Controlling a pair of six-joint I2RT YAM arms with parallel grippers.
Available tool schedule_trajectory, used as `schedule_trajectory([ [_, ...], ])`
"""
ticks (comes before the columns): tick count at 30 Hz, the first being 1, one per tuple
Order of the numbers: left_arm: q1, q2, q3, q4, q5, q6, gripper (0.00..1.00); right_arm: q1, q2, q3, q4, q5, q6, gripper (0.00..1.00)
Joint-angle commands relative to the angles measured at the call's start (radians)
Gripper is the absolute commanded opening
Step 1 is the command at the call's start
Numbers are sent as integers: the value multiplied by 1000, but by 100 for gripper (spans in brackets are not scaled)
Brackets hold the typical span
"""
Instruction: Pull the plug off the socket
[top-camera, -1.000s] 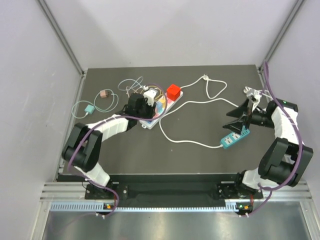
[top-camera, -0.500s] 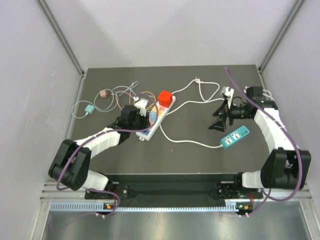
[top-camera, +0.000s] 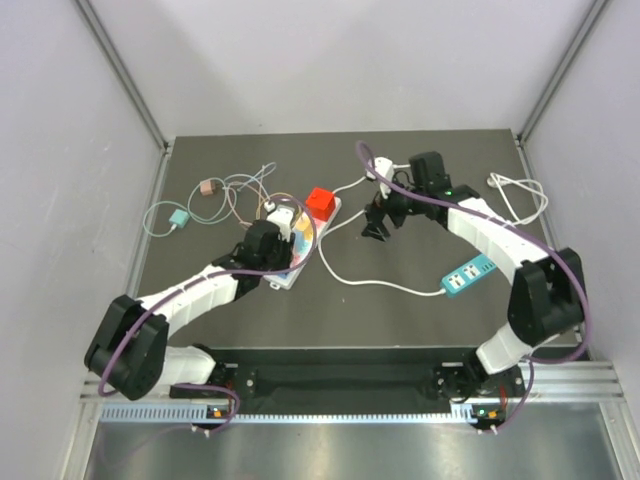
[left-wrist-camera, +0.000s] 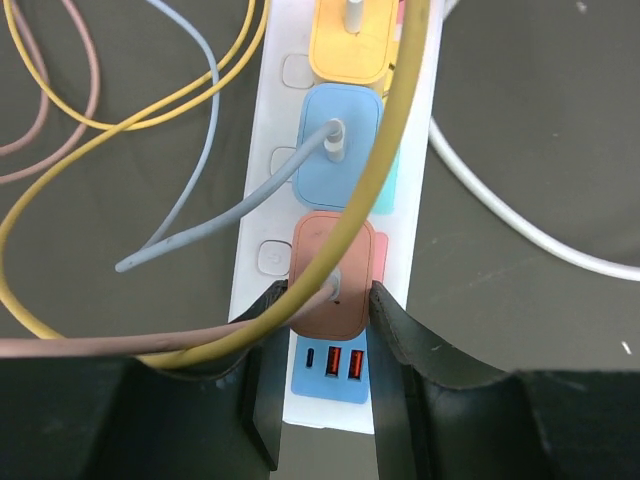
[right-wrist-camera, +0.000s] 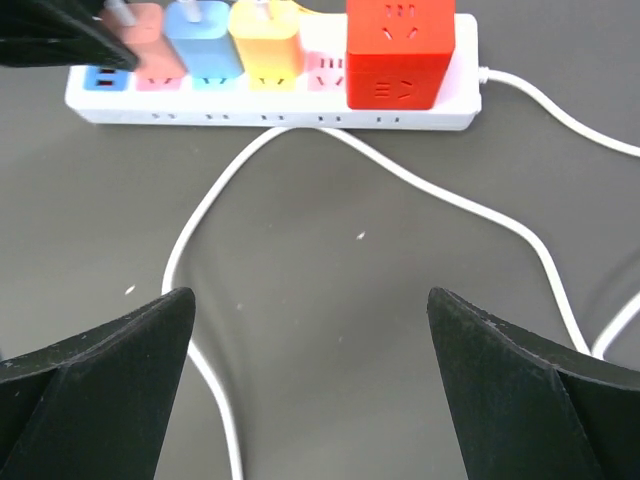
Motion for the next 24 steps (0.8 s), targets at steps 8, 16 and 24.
schedule_trajectory([
  [8,7,30,53,-94,-222,149,0,68,90,88,79,87,78,100],
  [16,-71,28,-4,-18,12,226,0,68,90,76,131,47,71,100],
  [24,-156,-16,-39,5,119,258,0,59,79,17,199,56,75,100],
])
